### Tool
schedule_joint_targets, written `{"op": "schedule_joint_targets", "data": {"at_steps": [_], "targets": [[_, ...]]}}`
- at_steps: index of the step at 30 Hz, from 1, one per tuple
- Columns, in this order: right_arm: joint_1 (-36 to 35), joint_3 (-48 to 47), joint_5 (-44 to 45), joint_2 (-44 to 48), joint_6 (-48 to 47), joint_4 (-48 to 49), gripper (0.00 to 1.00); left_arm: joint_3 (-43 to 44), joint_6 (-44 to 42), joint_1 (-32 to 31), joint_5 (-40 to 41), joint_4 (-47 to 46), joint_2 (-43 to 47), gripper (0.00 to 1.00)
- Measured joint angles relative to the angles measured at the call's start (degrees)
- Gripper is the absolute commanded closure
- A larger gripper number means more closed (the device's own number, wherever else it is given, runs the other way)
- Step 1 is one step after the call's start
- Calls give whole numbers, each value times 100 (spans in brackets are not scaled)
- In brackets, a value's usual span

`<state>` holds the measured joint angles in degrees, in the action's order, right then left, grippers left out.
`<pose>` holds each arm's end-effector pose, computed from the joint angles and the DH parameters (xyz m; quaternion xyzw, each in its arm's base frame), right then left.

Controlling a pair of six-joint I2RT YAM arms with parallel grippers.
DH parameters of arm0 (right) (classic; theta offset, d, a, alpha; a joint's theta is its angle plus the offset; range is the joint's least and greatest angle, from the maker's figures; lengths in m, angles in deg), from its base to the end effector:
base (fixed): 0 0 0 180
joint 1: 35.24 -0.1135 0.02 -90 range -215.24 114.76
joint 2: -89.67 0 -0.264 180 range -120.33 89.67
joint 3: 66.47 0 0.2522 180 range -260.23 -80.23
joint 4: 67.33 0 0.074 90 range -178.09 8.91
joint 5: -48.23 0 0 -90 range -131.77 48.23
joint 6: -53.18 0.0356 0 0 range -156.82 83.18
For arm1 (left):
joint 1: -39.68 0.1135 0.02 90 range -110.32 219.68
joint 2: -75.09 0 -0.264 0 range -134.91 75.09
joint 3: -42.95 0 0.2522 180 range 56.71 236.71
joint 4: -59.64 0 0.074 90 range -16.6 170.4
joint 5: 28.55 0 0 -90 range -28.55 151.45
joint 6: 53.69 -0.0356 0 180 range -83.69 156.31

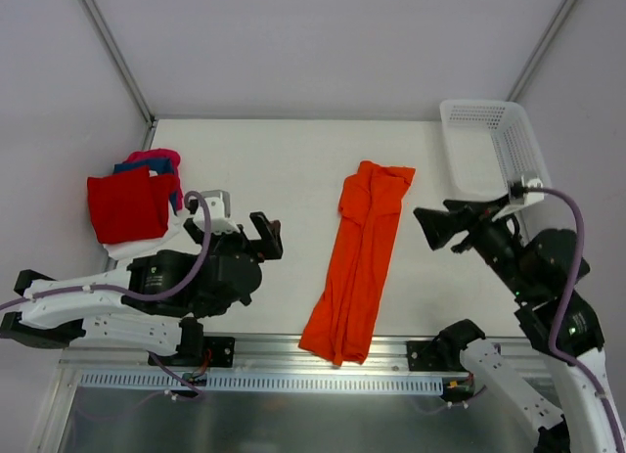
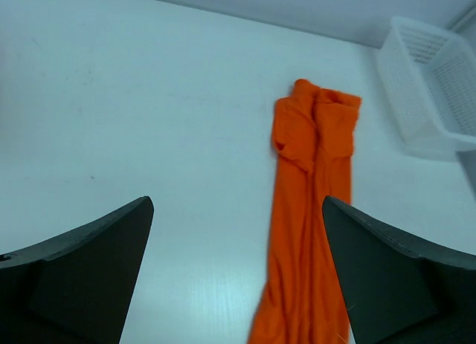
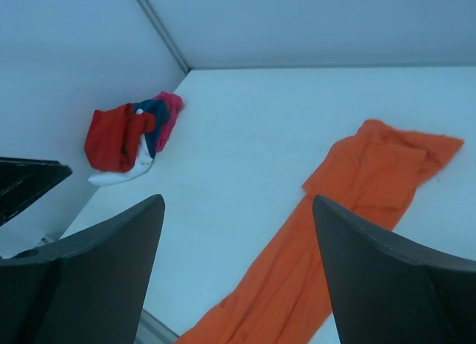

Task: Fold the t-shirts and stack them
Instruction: Fold the tshirt

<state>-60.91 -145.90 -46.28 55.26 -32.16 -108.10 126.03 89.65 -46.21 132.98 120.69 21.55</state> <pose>0.0796 0.0414 0.4492 -0.1523 0.6632 0.2174 0.6998 0.0448 -0.1524 0.4056 -0.0757 0.7596 -0.1940 0.6161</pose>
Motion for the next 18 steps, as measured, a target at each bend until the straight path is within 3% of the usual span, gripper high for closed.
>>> {"op": "schedule_joint_targets", "data": {"at_steps": [3, 6, 15, 17, 18], "targets": [[-105, 1110, -13, 885, 424, -149, 14, -494, 17, 0, 83, 162, 26, 1], [-125, 1904, 66, 957, 693, -605, 15, -573, -35, -2, 39, 216, -315, 1], [-127, 1799, 212, 835, 887, -1071, 15, -507, 2, 2, -155, 203, -605, 1], [-127, 1799, 267, 778, 885, -1040, 23, -507, -7, 103, -341, 138, -608, 1], [-127, 1797, 343, 691, 874, -1001, 41, -514, -142, 212, -629, 9, -603, 2]]}}
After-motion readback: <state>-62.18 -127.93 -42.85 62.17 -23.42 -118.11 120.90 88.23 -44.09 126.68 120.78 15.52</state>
